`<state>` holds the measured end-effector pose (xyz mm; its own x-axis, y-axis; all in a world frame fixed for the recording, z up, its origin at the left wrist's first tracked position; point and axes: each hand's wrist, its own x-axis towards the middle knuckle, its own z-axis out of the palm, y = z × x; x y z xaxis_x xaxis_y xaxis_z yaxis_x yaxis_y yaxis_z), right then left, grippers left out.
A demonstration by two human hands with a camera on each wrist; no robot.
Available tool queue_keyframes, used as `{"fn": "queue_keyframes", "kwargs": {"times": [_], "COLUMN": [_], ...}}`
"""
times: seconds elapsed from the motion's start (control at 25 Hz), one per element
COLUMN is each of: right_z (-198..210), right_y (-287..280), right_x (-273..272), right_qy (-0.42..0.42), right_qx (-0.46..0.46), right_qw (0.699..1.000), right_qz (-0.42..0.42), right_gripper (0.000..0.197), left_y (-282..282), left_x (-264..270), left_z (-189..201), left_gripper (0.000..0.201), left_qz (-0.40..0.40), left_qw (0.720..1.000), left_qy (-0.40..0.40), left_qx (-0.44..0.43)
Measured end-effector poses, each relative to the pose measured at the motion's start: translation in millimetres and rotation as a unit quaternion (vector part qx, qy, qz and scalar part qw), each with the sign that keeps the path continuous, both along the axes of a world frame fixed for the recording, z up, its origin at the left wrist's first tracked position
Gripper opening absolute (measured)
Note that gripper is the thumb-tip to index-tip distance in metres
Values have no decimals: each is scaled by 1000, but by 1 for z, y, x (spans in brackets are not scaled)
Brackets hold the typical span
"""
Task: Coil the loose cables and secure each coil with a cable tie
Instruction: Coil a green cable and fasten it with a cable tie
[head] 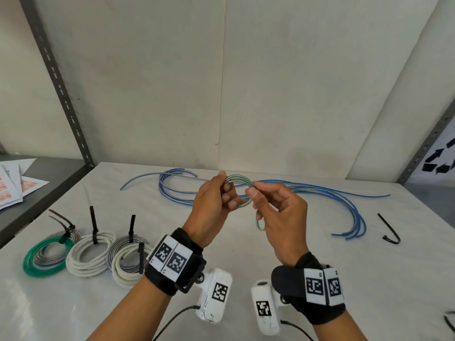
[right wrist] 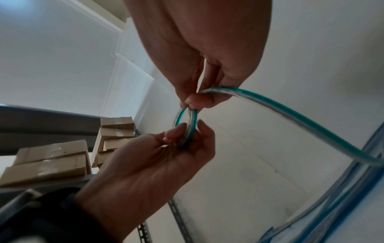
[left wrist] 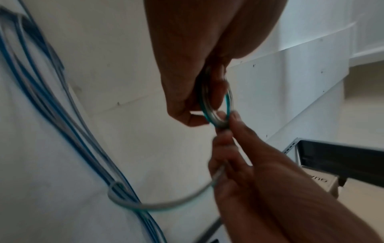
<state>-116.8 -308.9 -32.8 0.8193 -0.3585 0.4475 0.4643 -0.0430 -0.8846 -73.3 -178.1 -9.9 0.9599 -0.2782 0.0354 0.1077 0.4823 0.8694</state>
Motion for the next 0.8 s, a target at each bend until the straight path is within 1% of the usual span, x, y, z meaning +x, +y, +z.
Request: {"fn": "queue_keyframes", "kwargs": {"times": [0.08,0.12,0.2,0.24,0.32,0.4,0.44,0.52,0.56,0.64,0.68,0.8], "right_z": [0,-1,-3,-3,-1,1,1,0,-1,-2,-3,-1], "right_y": [-10,-13,-17,-18,-19,-20,-18,-11,-6,2,4,7], "right_x": [0,0,-1,-1,-2,-3,-2,0,1,2,2,-1], "right_qy": [-4,-5,13,24,24,13,10,15,19,26,26,10], "right_qx": [-70,-122,-213,-237,-242,-204,-171,-101,-70,-31,-29,-41], "right_qw": [997,992,977,971,969,978,985,995,997,999,999,999], "right_qz": [-14,-8,16,28,39,32,24,9,8,17,18,11], "right_gripper": [10,11,13,13,13,15,15,14,13,9,9,7], "left_y": [6,9,13,13,13,9,8,3,2,0,-1,-5], "left_x": [2,2,1,0,-2,-3,-2,1,1,1,1,-1], "left_z": [-2,-3,-5,-6,-9,-10,-9,-8,-8,-7,-7,-6], "left_gripper": [48,51,52,51,52,55,54,48,46,46,46,46], "left_qz": [-34,-47,-63,-66,-51,-14,7,34,40,43,42,42], "left_qw": [992,981,950,938,931,942,955,984,992,998,999,999], "left_qy": [-42,-71,-126,-140,-162,-180,-169,-107,-78,-41,-28,-10], "left_qx": [113,174,279,309,322,284,243,136,89,23,1,-28]}}
